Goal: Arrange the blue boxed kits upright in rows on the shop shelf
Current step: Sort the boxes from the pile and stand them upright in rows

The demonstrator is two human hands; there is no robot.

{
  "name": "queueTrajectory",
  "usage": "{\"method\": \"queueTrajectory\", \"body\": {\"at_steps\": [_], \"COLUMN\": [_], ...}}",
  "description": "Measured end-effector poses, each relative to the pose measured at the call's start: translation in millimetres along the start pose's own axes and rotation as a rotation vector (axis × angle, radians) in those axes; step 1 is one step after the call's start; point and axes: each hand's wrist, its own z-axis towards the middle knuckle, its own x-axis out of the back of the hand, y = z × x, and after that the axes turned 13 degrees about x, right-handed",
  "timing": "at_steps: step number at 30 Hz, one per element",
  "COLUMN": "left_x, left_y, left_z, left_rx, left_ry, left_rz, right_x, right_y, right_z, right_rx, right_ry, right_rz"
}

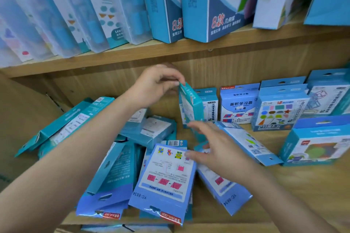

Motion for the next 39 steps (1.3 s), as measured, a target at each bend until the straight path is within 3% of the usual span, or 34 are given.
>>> {"method": "queueTrajectory", "body": {"at_steps": [3,7,9,11,14,17,21,24,27,29,34,39], "left_x": [7.2,16.1,17.2,17.2,19.6,22.6,10.1,-17.4,-39.1,-38.8,-25.2,-31.5], "left_y": [6.5,16.5,20.5,25.1,29.4,34.0,41.4,50.7,59.4,61.0,65.6,76.1], "left_z": [-18.8,-40.9,-50.8,-60.6,-72.5,-80.5,-97.4,-116.3,-121.6,-120.8,-122.0,-115.9], "left_rx": [-0.028,-0.107,-0.14,-0.129,-0.152,-0.136,0.052,0.171,0.216,0.261,0.349,0.337], "left_ry": [0.121,0.196,0.203,0.174,0.139,0.1,0.094,0.136,0.411,0.5,0.459,0.333], "left_rz": [-0.205,-0.402,-0.465,-0.585,-0.701,-0.812,-0.956,-0.817,-0.529,-0.542,-0.792,-0.912], "right_x": [9.7,23.4,30.1,36.6,38.6,29.2,18.5,12.7,8.9,15.8,48.2,59.9], "right_y": [-7.6,-20.5,-25.2,-31.6,-44.6,-49.9,-56.6,-63.6,-72.8,-74.3,-64.9,-57.8], "right_z": [14.7,32.3,37.5,40.6,41.8,38.1,34.3,31.3,27.7,21.8,2.9,-14.0], "right_rx": [0.016,0.042,0.036,0.037,0.09,0.09,0.045,0.028,0.057,0.041,0.027,-0.013], "right_ry": [0.201,0.301,0.199,-0.02,-0.194,-0.022,0.229,0.341,0.365,0.296,0.227,0.325], "right_rz": [0.037,0.064,-0.013,-0.051,0.184,0.305,0.172,0.062,-0.02,0.06,0.527,0.601]}}
